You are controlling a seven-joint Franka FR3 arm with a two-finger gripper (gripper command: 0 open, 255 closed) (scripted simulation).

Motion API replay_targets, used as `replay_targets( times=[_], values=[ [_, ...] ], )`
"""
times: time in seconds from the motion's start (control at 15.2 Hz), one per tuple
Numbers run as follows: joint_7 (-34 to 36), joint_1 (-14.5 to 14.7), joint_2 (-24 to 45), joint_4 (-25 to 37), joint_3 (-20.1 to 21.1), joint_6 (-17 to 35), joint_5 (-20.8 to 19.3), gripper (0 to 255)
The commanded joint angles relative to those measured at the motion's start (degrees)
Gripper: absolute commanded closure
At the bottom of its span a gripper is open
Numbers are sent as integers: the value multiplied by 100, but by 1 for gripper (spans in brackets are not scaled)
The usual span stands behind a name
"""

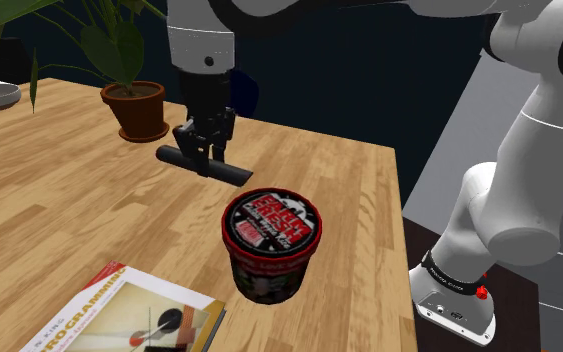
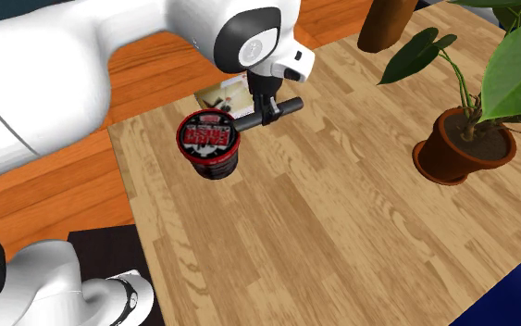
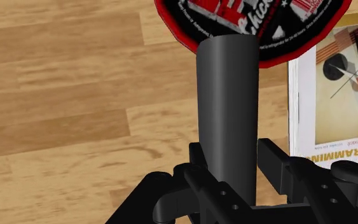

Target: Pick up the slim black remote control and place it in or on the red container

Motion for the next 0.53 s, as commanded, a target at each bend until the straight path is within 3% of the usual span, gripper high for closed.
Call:
replay_targets(
  times=[0.0,0.46],
  values=[
    [12,1,11,184,1,-174,-5,255],
    [60,13,84,756,8,-674,-33,255]
  ],
)
